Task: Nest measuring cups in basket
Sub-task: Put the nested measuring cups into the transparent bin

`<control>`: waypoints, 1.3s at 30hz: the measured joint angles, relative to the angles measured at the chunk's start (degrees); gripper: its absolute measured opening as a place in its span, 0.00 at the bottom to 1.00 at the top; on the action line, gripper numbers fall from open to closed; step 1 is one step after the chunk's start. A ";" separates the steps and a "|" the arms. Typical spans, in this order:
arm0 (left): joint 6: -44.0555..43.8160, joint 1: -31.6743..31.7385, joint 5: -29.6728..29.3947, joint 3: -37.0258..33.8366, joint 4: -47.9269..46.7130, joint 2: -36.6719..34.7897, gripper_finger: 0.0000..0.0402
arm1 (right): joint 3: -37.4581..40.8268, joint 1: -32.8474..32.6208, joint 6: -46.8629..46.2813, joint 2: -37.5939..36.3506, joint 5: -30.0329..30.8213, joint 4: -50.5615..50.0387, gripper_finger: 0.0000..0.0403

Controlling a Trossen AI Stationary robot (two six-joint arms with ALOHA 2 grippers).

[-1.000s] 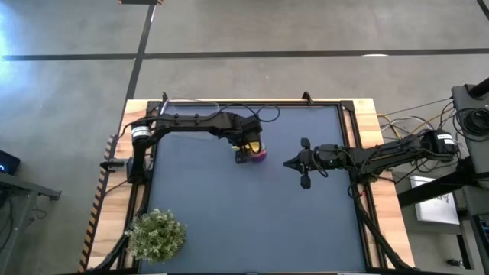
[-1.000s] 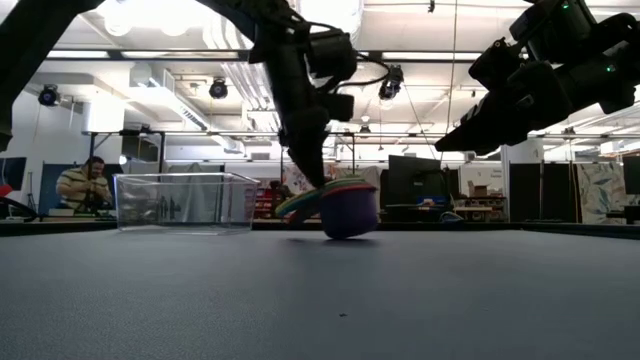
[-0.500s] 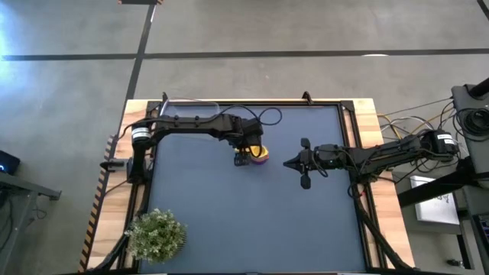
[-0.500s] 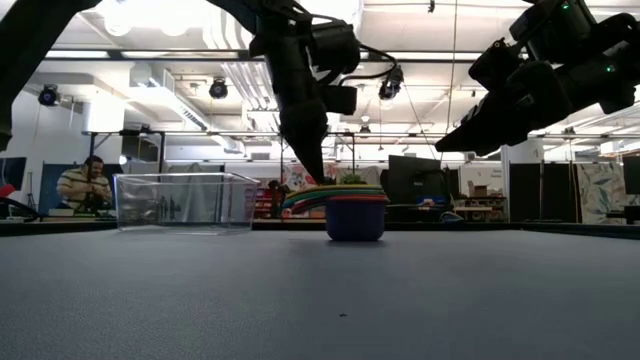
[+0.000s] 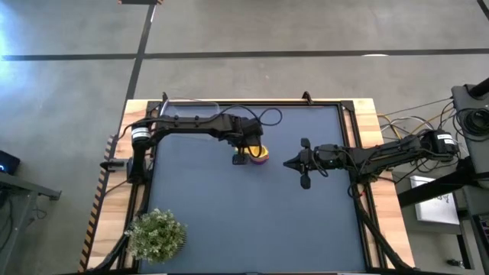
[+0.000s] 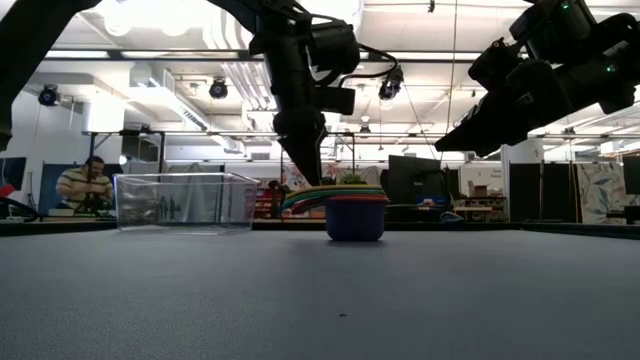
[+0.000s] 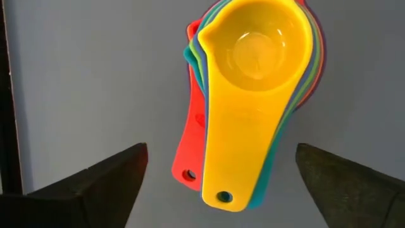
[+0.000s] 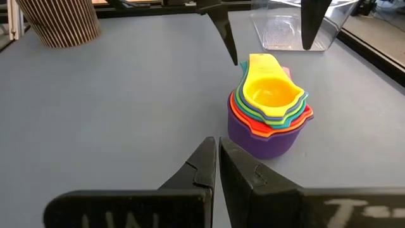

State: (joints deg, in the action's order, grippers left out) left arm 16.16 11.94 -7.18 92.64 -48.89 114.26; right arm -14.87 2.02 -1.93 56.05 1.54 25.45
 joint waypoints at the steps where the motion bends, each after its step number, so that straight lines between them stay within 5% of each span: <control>1: 0.09 0.00 0.00 0.00 0.02 0.00 0.97 | 0.00 0.00 0.00 0.00 0.00 0.00 0.02; 39: 17.47 0.92 -1.26 0.10 4.10 6.57 0.94 | 0.00 0.07 0.45 -0.02 0.07 -1.16 0.02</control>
State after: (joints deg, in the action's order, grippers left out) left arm 33.63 12.87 -8.44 92.74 -44.80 120.82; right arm -14.87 2.09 -1.49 56.03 1.62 24.29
